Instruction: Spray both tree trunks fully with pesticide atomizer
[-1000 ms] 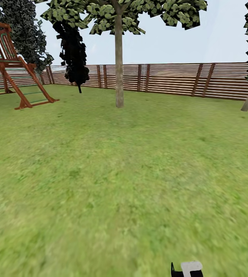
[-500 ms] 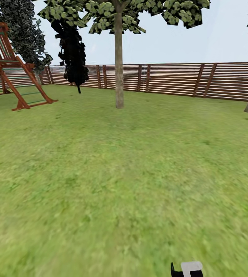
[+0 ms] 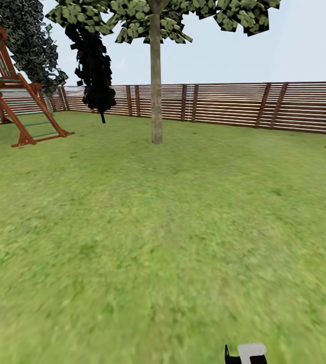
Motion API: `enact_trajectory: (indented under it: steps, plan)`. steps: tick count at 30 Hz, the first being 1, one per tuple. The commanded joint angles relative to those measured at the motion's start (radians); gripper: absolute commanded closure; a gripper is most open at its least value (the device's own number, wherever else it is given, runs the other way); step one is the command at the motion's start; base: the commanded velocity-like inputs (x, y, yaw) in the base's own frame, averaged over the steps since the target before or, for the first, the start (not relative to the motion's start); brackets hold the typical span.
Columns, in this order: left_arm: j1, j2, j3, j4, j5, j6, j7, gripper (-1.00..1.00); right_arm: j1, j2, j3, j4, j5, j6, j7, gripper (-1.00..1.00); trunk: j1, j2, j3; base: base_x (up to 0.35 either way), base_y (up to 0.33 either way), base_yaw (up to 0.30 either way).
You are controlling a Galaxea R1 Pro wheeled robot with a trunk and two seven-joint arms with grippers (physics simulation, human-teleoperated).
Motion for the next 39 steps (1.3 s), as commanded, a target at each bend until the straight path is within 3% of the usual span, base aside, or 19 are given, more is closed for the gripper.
enact_trajectory:
  steps: [1, 39]
  plan:
    - [0.0, 0.0, 0.0, 0.0, 0.0, 0.0, 0.0, 1.0, 0.0, 0.0, 0.0, 0.0, 0.0, 0.0, 0.0, -1.0, 0.0, 0.0, 0.0, 0.344, 0.0, 0.0]
    - [0.0, 0.0, 0.001, 0.0, 0.0, 0.0, 0.0, 1.0, 0.0, 0.0, 0.0, 0.0, 0.0, 0.0, 0.0, -1.0, 0.0, 0.0, 0.0, 0.344, 0.0, 0.0]
